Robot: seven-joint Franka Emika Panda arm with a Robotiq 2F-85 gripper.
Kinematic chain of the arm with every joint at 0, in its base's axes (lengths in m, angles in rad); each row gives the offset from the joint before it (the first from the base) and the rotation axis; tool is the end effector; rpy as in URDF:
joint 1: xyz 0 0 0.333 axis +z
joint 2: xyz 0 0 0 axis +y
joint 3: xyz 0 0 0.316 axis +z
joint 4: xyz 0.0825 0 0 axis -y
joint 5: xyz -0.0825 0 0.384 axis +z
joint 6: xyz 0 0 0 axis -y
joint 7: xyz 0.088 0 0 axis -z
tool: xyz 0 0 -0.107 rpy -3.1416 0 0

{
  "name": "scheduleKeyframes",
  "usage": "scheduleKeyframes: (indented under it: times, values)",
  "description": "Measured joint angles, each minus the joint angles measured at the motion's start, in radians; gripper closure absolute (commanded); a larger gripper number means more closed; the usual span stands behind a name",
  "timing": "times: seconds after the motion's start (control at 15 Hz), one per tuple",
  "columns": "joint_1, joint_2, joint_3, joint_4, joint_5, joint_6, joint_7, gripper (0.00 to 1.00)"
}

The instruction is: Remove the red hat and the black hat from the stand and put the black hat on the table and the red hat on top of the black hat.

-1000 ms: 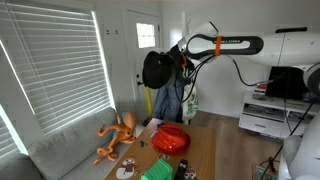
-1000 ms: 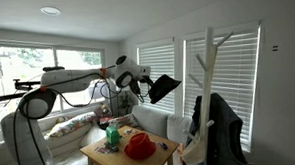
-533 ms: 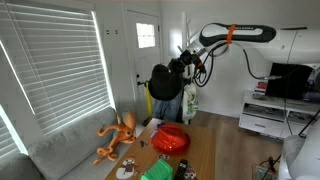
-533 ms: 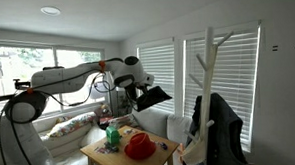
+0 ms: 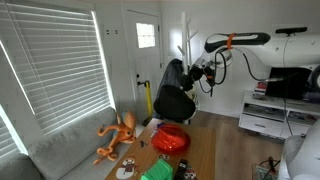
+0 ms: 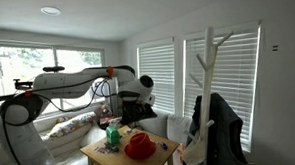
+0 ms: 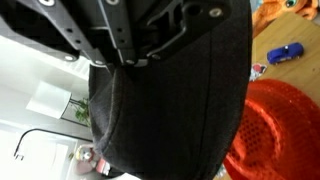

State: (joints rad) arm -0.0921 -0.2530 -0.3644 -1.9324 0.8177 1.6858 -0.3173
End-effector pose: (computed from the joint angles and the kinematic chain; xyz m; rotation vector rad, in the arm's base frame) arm 0.4596 -0.1702 0.6211 -2.2553 0.2646 -0.3936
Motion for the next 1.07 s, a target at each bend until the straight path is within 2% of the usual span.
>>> scheduleKeyframes:
  times: [0.07,0.27,0.33,0.4,0.73,1.07]
  values:
    - [-0.017,0.012,-0.006,-0.007,-0.006,-0.048,-0.011,0.92]
    - [-0.057,0.051,-0.006,-0.015,-0.03,-0.082,-0.013,0.92]
    - [-0.059,0.058,-0.006,-0.015,-0.032,-0.082,-0.013,0.92]
    - [-0.059,0.059,-0.004,-0.015,-0.034,-0.082,-0.013,0.98]
    - [-0.071,0.08,0.003,-0.026,-0.035,-0.091,-0.023,0.98]
    - [-0.096,0.168,0.003,-0.054,-0.03,-0.125,-0.157,0.98]
